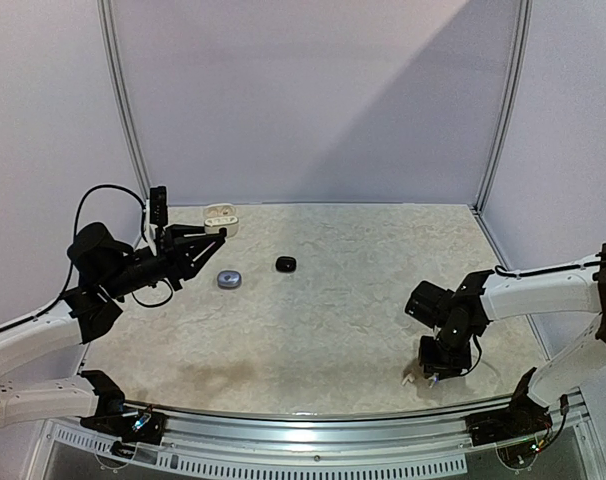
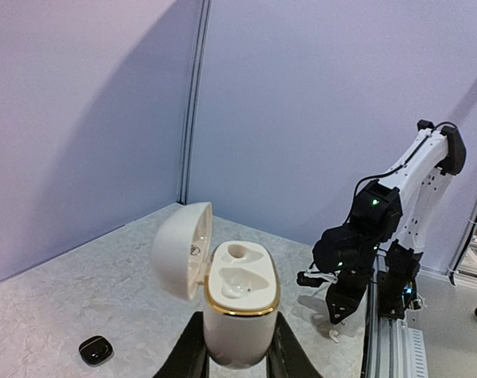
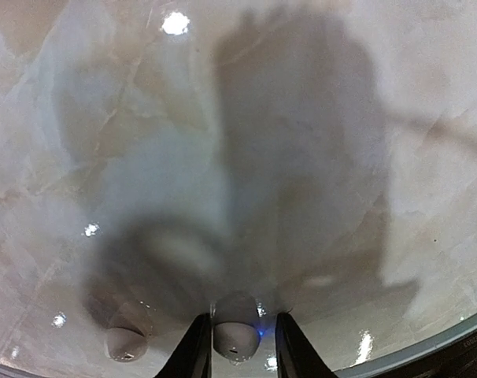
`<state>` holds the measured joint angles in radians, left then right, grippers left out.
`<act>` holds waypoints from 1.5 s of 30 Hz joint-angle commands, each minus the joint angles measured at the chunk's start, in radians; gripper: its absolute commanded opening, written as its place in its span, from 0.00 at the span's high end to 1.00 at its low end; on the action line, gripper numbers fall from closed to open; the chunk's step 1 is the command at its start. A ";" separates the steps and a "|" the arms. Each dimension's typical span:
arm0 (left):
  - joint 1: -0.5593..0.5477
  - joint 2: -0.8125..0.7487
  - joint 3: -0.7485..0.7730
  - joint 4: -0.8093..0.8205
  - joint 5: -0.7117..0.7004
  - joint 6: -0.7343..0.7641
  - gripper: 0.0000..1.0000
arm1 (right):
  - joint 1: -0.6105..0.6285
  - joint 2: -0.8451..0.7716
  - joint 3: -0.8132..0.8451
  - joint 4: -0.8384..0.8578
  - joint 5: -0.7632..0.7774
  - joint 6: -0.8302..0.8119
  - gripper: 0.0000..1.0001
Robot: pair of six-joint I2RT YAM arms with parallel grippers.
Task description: Insert the wireless bluetooth earbuds into the charging case
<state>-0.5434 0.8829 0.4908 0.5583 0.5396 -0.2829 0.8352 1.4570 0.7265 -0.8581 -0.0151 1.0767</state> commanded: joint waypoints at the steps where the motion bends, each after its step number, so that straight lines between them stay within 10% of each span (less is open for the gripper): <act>1: -0.006 -0.009 -0.019 -0.014 -0.007 0.013 1.00 | 0.017 0.028 0.016 0.002 -0.011 -0.020 0.73; 14: -0.007 -0.013 -0.025 -0.021 -0.010 0.028 1.00 | 0.034 0.062 0.119 -0.073 0.009 -0.075 1.00; 24: -0.010 0.032 -0.027 0.161 0.018 0.063 1.00 | 0.155 0.043 0.684 -0.245 0.359 -0.296 1.00; 29: -0.030 0.044 -0.017 0.221 0.016 0.119 1.00 | 0.286 0.061 0.903 0.032 0.451 -0.560 1.00; 37: -0.081 0.040 -0.023 0.287 0.011 0.178 1.00 | 0.467 0.073 0.807 0.802 0.300 -1.161 1.00; 45: -0.095 0.016 -0.035 0.259 0.019 0.172 1.00 | 0.472 0.163 0.884 0.918 0.177 -1.283 1.00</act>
<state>-0.6170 0.9165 0.4625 0.8104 0.5465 -0.1192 1.3087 1.5791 1.5742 -0.0639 0.2195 -0.0708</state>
